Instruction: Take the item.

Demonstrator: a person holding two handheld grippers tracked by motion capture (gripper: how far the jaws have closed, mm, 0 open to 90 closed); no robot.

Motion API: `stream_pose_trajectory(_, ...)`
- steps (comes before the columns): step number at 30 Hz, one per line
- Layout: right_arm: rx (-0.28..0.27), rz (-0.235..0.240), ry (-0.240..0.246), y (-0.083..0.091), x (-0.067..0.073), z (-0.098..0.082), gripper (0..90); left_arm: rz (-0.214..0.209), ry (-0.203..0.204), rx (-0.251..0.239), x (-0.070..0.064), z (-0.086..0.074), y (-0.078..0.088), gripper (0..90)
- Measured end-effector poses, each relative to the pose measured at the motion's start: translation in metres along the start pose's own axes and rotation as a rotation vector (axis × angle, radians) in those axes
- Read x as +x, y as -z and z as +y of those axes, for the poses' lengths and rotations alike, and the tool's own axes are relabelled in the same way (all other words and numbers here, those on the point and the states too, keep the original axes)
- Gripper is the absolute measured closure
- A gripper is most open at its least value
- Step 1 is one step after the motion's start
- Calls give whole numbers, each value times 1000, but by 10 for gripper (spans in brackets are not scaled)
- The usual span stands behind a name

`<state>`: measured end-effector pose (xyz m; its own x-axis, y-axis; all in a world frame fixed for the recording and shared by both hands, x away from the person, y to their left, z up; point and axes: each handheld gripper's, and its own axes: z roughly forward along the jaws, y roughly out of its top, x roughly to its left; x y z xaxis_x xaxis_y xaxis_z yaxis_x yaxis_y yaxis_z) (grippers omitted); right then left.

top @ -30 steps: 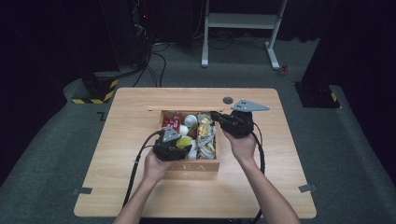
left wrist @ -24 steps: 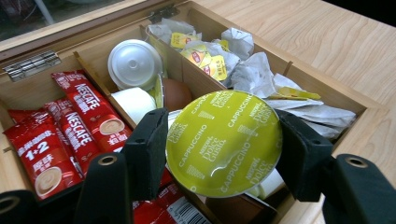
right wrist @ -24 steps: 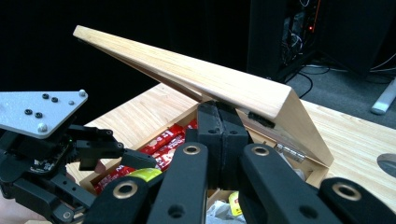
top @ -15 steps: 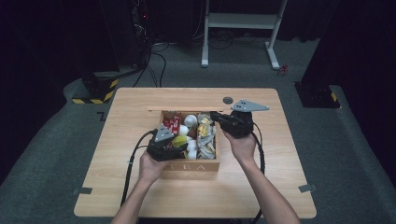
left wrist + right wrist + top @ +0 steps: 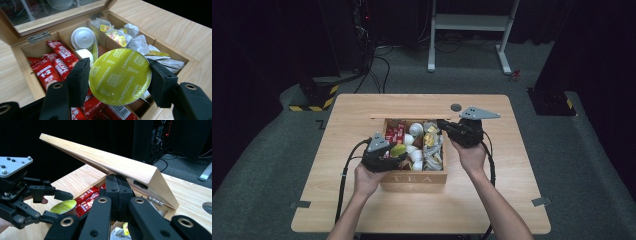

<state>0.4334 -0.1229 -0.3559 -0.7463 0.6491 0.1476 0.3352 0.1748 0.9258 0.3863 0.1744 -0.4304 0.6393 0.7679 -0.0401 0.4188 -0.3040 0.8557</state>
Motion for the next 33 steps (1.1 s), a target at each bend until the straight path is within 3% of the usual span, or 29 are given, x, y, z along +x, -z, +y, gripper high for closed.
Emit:
stream_pose_trajectory(7, -1, 1, -2, 0, 0, 0, 900, 2, 11, -29, 7, -2, 12, 404)
stream_pose_trajectory(14, -3, 6, -4, 0, -1, 0, 900, -1, 51, -55, 16, -7, 22, 404)
stream_pose_trajectory(20, -2, 9, -3, 0, -2, 1, 900, 30, 88, -44, 23, -11, 28, 404)
stream_pose_trajectory(33, 2, 3, 1, -1, -1, 2, 900, 72, 124, -57, 38, -21, 46, 404)
